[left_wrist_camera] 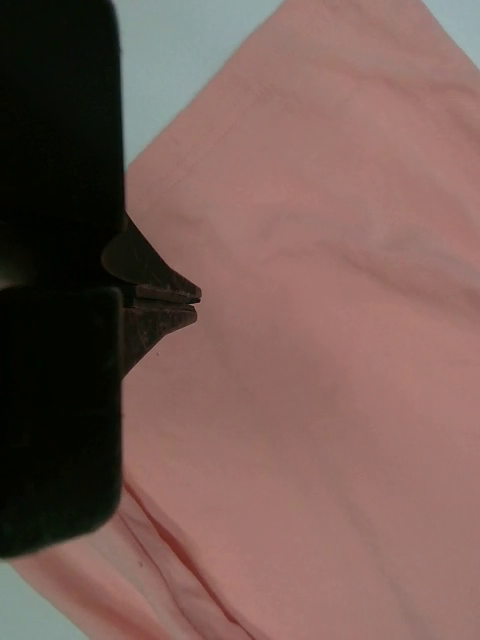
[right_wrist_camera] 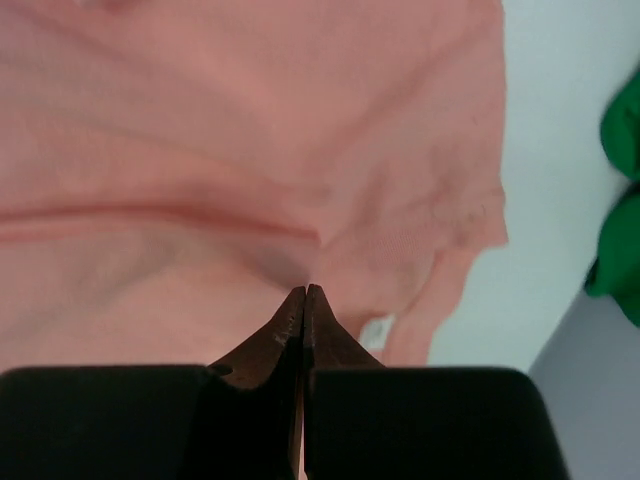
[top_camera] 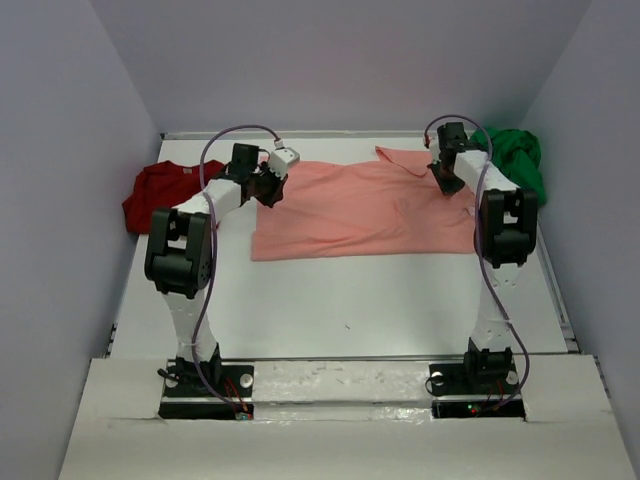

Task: Fold and stack the t-shirts
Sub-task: Fold the tshirt

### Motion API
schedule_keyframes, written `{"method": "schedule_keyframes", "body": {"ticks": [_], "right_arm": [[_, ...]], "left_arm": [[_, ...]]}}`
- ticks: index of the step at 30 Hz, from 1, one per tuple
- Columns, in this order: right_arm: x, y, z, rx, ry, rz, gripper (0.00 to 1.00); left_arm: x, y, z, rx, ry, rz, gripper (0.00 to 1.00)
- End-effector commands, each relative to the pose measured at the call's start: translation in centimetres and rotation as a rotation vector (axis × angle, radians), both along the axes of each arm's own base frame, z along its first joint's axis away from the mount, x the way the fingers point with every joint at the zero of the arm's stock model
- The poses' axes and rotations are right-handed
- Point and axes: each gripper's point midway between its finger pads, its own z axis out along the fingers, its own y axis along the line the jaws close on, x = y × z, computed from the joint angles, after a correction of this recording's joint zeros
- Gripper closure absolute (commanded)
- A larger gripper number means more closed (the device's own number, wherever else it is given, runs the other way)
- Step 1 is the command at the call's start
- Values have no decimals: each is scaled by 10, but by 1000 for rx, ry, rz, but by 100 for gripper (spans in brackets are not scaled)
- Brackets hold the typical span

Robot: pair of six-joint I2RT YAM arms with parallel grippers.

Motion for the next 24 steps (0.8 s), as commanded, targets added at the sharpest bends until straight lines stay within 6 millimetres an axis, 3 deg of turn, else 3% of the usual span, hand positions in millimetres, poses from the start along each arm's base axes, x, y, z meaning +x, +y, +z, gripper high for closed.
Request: {"method": "schedule_keyframes", "body": {"ticks": [1,3,4,9,14,17,24], "right_arm": [[-8,-12,58,-44,-146,-52,100],[-15,-12,74,-41,-184,-54,100],[-23,-13,68,-46,-168,-55,100],[-19,-15,76,-60,-216,-50,100],[-28,-6,62,-16,-151,-18,100],[-49,-2,44,10,-80,-8,100],[-75,4,24,41,7,20,100]], "left_arm": [[-8,-22,8,-14,-30,-67,100],[-8,-25,8,-16,-36,-72,100],[-11,-27,7,-20,-31,-77,100],[-12,-31,10,-23,-42,-87,100],[-15,-25,4,5,-43,-71,100],[-16,-18,-6,35,-38,-47,100],[-3,-14,-13,45,-35,2,100]]}}
